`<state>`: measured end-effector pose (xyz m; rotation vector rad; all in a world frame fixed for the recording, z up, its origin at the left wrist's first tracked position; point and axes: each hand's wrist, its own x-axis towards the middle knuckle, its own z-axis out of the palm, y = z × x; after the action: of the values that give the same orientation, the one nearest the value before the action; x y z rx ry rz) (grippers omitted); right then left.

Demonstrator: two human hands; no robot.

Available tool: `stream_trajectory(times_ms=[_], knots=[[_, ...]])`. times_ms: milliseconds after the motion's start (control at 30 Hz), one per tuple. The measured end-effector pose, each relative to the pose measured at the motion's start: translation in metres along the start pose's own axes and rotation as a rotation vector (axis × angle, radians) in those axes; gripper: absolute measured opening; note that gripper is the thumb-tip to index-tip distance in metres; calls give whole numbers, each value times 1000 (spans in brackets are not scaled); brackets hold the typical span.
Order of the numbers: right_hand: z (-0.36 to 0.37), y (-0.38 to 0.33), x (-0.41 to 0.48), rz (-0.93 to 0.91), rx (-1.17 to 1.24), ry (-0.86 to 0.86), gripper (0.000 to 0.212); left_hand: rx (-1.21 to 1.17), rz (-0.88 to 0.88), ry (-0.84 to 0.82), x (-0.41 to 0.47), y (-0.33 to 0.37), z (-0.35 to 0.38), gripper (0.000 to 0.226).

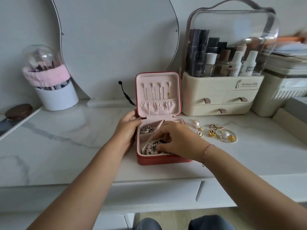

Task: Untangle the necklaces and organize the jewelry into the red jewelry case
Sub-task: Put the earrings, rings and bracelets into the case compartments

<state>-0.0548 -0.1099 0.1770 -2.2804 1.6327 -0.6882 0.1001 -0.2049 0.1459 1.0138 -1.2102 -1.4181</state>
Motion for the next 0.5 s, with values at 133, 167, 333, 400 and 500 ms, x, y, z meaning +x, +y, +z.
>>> stream_trajectory(times_ms=[133, 167, 333, 400, 500], knots=[[-8, 8, -6, 11, 88, 123, 19, 3, 3, 16, 0, 0, 0, 44], [-15, 17, -10, 48, 107, 186, 17, 1, 4, 16, 0, 1, 0, 44], [-59, 91, -45, 398, 89, 538, 8, 45, 16, 29, -1, 2, 1, 46], [-73, 120, -61, 552, 10, 557, 7, 61, 20, 41, 0, 2, 1, 46], [-81, 145, -72, 663, -10, 445, 9, 86, 31, 35, -2, 3, 3, 46]])
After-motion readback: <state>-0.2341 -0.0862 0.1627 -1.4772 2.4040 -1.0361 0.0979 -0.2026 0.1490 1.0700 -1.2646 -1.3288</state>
